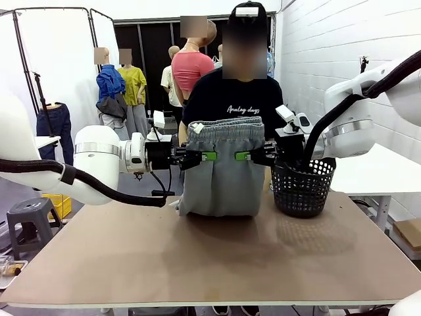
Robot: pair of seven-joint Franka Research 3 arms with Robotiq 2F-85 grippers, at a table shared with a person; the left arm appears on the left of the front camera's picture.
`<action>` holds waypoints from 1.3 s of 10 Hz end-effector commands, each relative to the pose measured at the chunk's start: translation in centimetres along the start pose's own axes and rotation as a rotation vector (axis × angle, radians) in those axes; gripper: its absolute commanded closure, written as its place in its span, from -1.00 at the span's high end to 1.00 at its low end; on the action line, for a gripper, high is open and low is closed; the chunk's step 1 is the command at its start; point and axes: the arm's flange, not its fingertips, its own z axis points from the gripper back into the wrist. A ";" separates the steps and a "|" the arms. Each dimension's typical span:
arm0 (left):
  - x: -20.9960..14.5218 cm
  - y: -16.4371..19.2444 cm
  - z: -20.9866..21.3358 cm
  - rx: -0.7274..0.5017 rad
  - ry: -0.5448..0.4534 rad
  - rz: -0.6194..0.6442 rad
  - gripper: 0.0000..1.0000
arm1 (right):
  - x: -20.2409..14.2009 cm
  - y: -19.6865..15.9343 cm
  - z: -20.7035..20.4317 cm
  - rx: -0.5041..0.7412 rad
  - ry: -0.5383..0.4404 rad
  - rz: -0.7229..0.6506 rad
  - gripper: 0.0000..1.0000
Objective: Fold the training pants.
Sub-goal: Release the ends of the Training pants and then grab the overlapped ends.
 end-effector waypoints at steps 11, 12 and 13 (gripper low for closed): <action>0.3 -0.1 0.0 0.007 0.005 -0.010 -1.00 | 0.0 0.2 0.1 0.007 -0.023 0.011 -1.00; 0.3 -0.1 0.0 0.007 0.005 -0.010 -1.00 | 0.0 0.2 0.1 0.007 -0.023 0.011 -1.00; 0.3 -0.1 0.0 0.007 0.005 -0.010 -1.00 | 0.0 0.2 0.1 0.007 -0.023 0.011 -1.00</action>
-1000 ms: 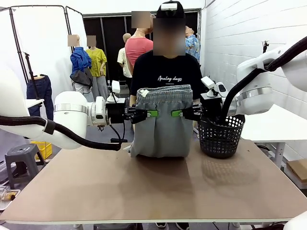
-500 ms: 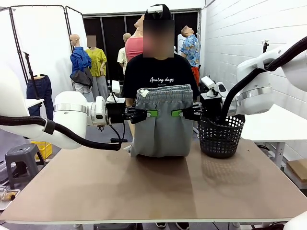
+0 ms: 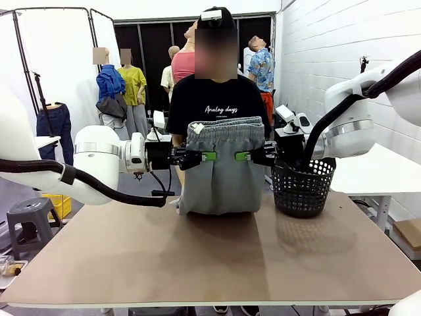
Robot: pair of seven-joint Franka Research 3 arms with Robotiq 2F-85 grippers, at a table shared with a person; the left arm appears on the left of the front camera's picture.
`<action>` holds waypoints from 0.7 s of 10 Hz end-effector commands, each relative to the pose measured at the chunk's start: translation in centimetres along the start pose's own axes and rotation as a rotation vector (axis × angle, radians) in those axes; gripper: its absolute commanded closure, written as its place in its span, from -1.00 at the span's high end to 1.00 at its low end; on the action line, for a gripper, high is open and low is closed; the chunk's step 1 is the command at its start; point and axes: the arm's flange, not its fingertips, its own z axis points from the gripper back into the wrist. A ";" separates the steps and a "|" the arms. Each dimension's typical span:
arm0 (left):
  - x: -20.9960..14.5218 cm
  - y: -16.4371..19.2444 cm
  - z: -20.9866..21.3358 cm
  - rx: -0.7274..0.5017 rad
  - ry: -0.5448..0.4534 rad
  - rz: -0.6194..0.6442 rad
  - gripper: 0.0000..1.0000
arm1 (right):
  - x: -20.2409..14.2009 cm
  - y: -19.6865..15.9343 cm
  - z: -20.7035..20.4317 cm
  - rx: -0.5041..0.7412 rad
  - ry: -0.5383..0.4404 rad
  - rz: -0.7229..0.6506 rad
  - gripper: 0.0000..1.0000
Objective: Fold the training pants.
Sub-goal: Release the ends of the Training pants and then grab the overlapped ends.
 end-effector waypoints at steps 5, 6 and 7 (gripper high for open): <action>0.3 -0.1 -0.1 0.006 0.005 -0.010 -1.00 | 0.0 0.2 0.1 0.007 -0.023 0.011 -1.00; 0.3 -0.1 -0.1 0.006 0.005 -0.010 -1.00 | 0.0 0.2 0.1 0.007 -0.023 0.011 -1.00; 0.3 -0.1 -0.1 0.006 0.005 -0.010 -1.00 | 0.0 0.2 0.1 0.007 -0.023 0.011 -1.00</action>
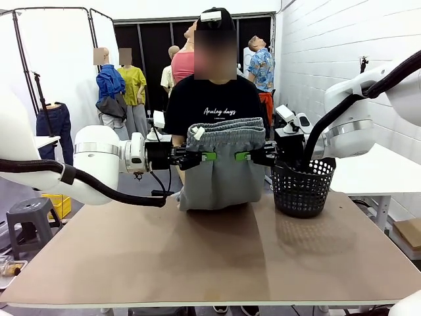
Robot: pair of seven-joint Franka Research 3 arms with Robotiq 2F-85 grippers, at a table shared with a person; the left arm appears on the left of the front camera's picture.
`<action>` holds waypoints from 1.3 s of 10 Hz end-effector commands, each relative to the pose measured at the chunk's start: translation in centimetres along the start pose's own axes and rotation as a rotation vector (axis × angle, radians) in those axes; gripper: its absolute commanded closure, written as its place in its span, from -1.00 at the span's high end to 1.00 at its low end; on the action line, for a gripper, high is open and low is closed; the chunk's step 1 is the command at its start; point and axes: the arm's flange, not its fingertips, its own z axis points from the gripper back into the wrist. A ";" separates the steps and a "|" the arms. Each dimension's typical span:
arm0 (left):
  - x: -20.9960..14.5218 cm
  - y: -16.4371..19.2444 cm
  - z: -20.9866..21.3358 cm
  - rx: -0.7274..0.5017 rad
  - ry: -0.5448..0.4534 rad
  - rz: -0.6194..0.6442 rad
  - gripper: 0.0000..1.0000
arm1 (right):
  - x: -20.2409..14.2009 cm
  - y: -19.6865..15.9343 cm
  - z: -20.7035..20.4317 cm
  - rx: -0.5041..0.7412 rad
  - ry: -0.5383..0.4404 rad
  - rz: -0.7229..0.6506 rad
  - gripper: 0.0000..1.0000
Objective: Fold the training pants.
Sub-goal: Release the ends of the Training pants and then grab the overlapped ends.
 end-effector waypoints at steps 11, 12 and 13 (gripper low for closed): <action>0.4 -0.1 -0.1 0.004 0.004 -0.010 -1.00 | 0.0 0.2 0.1 0.008 -0.023 0.011 -1.00; 0.4 -0.1 -0.1 0.004 0.004 -0.010 -1.00 | 0.0 0.2 0.1 0.008 -0.023 0.011 -1.00; 0.4 -0.1 -0.1 0.004 0.004 -0.010 -1.00 | 0.0 0.2 0.1 0.008 -0.023 0.011 -1.00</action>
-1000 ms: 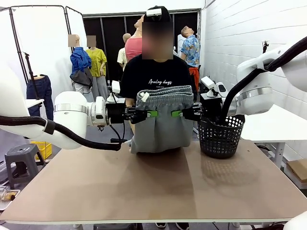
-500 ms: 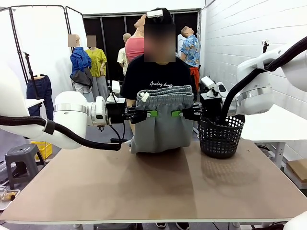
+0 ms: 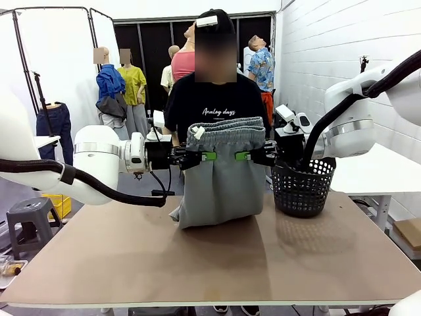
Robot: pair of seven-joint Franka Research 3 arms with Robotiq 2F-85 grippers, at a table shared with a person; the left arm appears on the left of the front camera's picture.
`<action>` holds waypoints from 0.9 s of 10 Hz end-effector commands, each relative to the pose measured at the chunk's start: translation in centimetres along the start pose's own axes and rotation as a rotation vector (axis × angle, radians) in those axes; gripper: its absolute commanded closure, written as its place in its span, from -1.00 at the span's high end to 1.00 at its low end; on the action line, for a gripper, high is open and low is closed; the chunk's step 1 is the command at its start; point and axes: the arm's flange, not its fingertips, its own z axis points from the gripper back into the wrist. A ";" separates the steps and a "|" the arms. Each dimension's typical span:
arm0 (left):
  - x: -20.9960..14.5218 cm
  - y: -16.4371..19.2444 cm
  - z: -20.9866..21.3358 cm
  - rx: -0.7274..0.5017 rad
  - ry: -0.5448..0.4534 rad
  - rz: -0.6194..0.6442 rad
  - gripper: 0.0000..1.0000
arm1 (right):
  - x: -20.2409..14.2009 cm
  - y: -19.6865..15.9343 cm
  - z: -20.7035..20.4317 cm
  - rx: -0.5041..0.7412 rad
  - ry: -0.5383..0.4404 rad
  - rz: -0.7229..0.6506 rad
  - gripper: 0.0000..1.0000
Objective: Fold the training pants.
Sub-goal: Release the ends of the Training pants and then grab the overlapped ends.
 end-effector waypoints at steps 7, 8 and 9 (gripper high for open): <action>0.4 -0.1 -0.1 0.005 0.003 -0.010 -1.00 | 0.0 0.2 0.1 0.007 -0.023 0.011 -1.00; 0.4 -0.1 -0.1 0.005 0.003 -0.010 -1.00 | 0.0 0.2 0.1 0.007 -0.023 0.011 -1.00; 0.4 -0.1 -0.1 0.005 0.003 -0.010 -1.00 | 0.0 0.2 0.1 0.007 -0.023 0.011 -1.00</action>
